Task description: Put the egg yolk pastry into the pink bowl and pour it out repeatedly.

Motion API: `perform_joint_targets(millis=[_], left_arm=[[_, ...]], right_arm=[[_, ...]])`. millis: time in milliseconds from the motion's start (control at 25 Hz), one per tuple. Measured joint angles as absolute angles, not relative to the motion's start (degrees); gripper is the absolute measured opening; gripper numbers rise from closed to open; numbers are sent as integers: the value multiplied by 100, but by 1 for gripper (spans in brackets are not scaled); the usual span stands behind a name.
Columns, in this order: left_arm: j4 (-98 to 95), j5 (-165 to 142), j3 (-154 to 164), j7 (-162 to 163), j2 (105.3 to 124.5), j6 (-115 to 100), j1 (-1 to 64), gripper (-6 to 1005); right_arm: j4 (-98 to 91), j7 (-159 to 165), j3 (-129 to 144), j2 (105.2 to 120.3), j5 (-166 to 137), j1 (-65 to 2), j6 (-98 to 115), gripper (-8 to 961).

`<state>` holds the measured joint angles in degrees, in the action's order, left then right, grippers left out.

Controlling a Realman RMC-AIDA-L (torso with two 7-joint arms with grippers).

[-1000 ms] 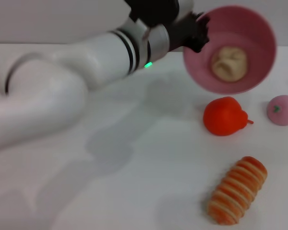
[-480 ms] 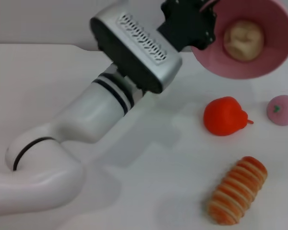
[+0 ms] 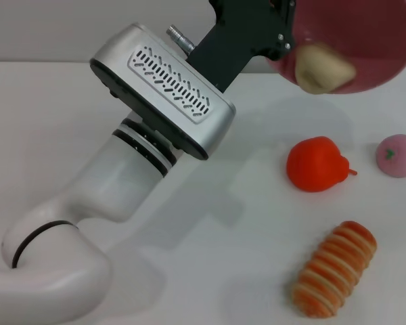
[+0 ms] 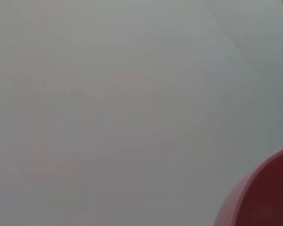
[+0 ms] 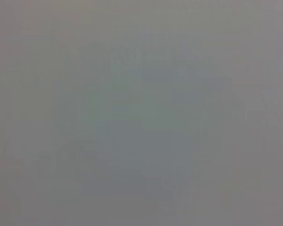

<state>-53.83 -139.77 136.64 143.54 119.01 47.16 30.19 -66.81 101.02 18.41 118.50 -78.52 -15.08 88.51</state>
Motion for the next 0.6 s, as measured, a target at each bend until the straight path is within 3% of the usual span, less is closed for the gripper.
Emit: perform_joint_targets(millis=[600], left_arm=[[-5310,-13979,13688,14270,11882,4733,3147,34]], right_arm=[[-6609,10126,2017,11874,-7841,-1511,8850,459]])
